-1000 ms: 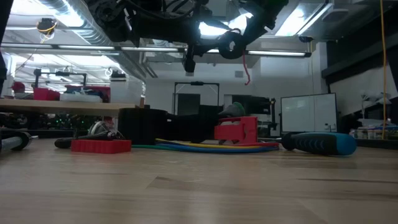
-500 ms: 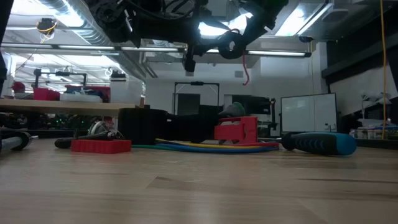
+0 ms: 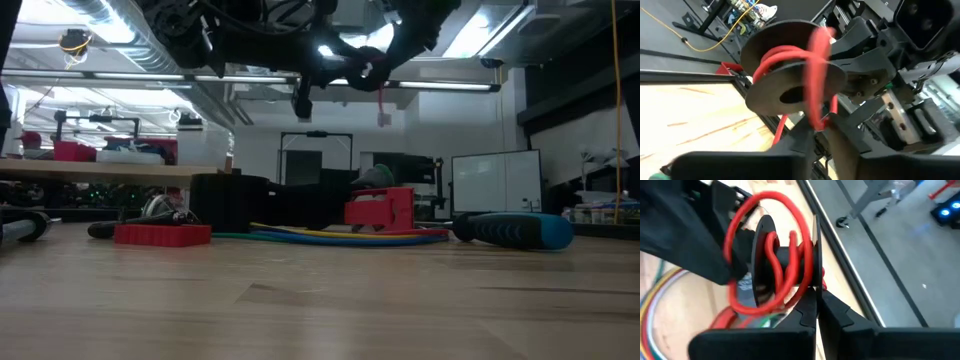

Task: Coil cords
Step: Coil the red wire cable onto the black spool

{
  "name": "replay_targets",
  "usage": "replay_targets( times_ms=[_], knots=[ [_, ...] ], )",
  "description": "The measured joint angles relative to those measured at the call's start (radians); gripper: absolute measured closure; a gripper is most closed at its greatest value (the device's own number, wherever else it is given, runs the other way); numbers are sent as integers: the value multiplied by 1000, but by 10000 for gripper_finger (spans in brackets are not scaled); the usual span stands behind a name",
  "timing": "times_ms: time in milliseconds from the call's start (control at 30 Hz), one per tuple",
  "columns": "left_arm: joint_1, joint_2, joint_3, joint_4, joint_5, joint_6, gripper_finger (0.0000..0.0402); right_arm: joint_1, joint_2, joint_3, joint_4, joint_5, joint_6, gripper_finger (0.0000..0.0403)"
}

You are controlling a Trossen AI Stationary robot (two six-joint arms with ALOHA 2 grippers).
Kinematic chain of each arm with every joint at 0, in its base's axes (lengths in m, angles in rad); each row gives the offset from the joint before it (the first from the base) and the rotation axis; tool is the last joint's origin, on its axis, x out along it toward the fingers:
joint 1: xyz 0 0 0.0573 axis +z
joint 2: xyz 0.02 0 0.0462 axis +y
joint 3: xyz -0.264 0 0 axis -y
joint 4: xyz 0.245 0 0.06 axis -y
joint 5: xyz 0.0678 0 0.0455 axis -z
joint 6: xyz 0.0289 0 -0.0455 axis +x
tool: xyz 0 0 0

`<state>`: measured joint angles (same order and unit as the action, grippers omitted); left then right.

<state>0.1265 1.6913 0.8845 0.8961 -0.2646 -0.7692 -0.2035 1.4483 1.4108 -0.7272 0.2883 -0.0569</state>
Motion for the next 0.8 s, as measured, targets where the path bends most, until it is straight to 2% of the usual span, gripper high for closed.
replay_targets(
  times_ms=[67,133,433,633,800],
  knots=[
    [0,0,0,1,0,23,386,0,0,0,14,-13,0,397],
    [-3,0,0,1,-1,40,394,0,0,0,28,-20,0,395],
    [-17,0,0,-129,-27,44,397,0,0,-1,31,-63,2,397],
    [-16,0,-4,-145,-34,65,397,0,0,-1,32,-148,11,398],
    [-18,0,-4,-164,-34,69,396,0,0,-1,15,-168,11,397]
  ],
)
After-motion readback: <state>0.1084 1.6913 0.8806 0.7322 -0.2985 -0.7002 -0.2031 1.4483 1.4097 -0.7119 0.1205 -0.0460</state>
